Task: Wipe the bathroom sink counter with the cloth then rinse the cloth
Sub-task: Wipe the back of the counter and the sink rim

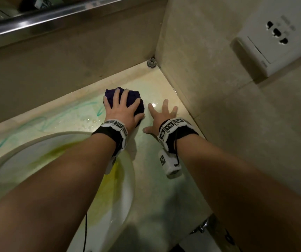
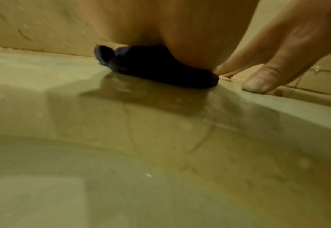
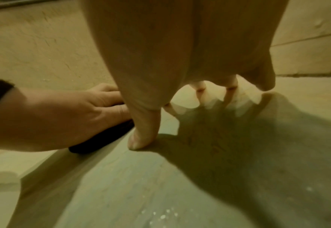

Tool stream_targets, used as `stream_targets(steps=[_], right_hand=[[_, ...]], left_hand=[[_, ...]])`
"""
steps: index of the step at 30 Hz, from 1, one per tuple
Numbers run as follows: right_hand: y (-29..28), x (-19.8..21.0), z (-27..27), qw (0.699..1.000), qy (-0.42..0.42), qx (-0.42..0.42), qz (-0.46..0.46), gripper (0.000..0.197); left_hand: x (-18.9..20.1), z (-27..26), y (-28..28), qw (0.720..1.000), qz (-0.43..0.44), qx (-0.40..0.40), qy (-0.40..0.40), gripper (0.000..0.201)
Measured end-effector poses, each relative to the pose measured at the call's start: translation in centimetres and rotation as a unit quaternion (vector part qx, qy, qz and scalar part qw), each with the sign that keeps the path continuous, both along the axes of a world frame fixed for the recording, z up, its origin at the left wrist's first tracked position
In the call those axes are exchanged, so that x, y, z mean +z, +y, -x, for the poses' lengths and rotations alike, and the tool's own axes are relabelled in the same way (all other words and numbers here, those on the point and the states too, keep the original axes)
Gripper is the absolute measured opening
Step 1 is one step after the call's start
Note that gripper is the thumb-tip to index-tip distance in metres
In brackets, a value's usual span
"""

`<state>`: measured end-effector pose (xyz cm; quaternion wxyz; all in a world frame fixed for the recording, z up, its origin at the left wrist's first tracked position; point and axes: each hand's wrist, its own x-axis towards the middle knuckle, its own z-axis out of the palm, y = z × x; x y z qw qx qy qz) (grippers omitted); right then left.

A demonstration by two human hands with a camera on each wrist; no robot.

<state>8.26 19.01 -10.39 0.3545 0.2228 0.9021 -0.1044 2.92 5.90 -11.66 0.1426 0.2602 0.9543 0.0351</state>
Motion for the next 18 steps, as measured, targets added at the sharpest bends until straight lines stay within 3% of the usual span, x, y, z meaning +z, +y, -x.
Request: stream_targets(steps=[4,10,13,18], right_hand=[[0.1,-0.2,-0.1,1.000,-0.003,-0.001,0.004,0.098],[0.2,0.0,-0.1,1.000,0.004,0.014,0.010,0.097],[0.5,-0.1,-0.1,1.000,0.010,0.020,0.008,0.097],[0.6,-0.7,-0.3,1.000,0.008,0.020,0.004,0.098]], left_hand=[[-0.2,0.1,0.4,0.998,-0.023,0.019,-0.059,0.057],[-0.2,-2.6,-0.4,0.996,-0.040,0.042,-0.063,0.059],[-0.1,-1.2,-0.7,0.997,-0.022,0.033,-0.070,0.060],[-0.4,1.7,1.0,0.993,-0.016,0.087,-0.079,0.059]])
